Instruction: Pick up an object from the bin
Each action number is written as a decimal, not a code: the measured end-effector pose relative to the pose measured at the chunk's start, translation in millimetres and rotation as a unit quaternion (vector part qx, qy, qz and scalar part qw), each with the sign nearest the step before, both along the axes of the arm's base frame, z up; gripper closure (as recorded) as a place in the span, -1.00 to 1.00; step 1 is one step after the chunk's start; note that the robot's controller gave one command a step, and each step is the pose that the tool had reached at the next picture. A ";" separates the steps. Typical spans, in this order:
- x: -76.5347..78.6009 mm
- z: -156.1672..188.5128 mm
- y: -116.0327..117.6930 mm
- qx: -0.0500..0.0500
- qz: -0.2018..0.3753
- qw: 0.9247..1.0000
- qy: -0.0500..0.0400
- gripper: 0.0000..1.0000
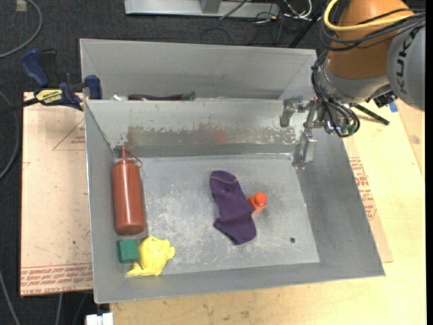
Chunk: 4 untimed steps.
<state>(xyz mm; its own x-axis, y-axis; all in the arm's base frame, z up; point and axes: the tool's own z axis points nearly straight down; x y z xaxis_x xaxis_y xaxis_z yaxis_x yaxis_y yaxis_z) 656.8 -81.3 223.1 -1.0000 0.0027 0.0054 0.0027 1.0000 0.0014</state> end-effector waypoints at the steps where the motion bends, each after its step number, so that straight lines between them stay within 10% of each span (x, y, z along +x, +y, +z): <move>1: 1.0 5.5 0.3 -0.001 0.001 1.000 -0.004 -1.00; 4: -30.6 -115.5 78.8 0.000 0.031 1.000 -0.005 -1.00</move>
Offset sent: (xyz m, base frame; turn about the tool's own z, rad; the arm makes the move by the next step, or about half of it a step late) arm -0.0457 0.0853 -0.1215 -0.1801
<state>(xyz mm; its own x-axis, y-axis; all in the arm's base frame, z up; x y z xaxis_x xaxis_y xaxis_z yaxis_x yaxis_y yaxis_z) 626.2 -2.5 107.6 -0.9983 -0.0585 -0.0041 -0.0585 0.9983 0.0006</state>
